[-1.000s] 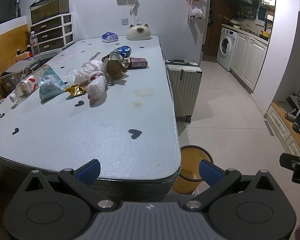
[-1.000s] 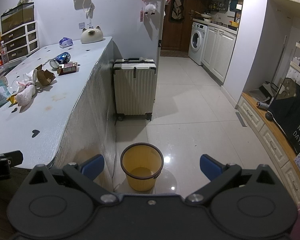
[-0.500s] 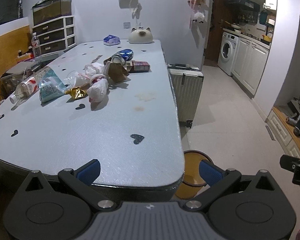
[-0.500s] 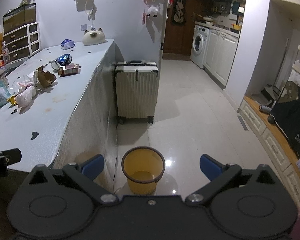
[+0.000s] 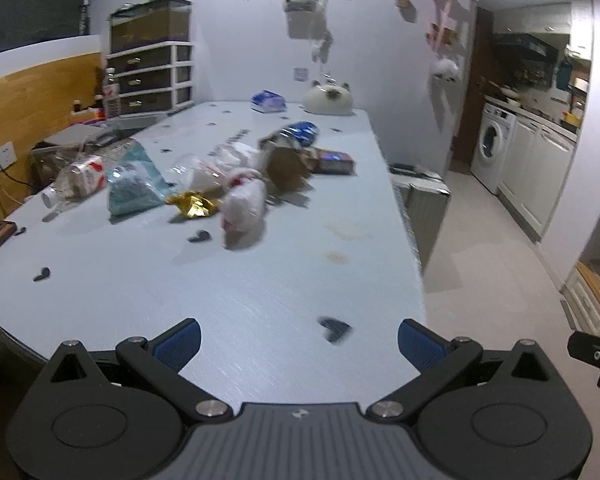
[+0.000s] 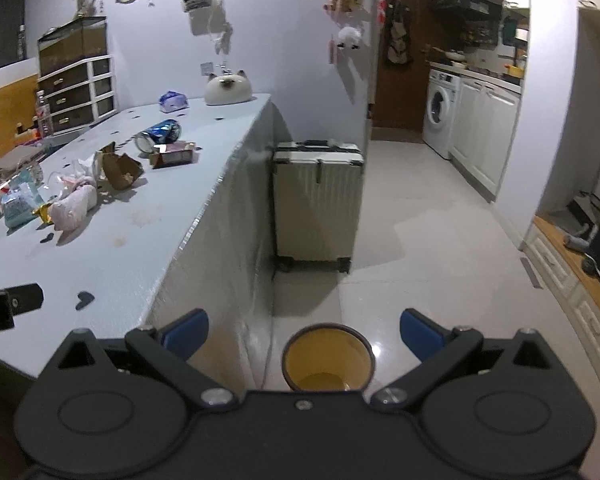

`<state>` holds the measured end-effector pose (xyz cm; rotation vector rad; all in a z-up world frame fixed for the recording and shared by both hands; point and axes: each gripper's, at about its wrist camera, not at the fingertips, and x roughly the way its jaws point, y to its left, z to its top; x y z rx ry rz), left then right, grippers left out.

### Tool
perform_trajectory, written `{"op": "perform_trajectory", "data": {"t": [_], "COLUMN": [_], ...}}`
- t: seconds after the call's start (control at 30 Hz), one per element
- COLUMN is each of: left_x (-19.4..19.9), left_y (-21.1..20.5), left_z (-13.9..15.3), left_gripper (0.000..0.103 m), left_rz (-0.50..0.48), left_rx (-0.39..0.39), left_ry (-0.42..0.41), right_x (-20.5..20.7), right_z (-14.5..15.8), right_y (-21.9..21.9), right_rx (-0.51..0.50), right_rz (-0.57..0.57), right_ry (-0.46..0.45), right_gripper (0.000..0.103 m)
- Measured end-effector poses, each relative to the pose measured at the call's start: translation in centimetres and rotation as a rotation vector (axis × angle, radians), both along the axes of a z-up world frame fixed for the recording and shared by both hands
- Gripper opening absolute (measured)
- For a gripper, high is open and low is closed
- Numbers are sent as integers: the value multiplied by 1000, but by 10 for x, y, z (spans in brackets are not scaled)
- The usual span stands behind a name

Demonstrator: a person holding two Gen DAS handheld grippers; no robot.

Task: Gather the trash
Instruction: 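Move both tools toward the trash pile on the table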

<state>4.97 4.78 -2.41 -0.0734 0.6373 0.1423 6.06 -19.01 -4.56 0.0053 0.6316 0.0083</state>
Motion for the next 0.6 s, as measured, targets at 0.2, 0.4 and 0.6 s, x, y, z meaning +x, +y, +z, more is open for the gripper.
{"op": "perform_trajectory", "data": {"t": [0.2, 0.4, 0.6], "left_x": [23, 45, 63], "left_y": [42, 87, 134], "left_z": [6, 11, 9], "left_gripper": [103, 103, 103], "left_rz": [106, 189, 275], "left_rx": [44, 95, 106], "left_ry": [-60, -96, -52], "right_x": [34, 72, 118], "right_z": [4, 10, 20], "right_y": [27, 57, 104], "right_rx": [4, 80, 124], "right_rz": [75, 108, 168], "right_ry": [-86, -180, -205], "right_gripper": [103, 103, 103]}}
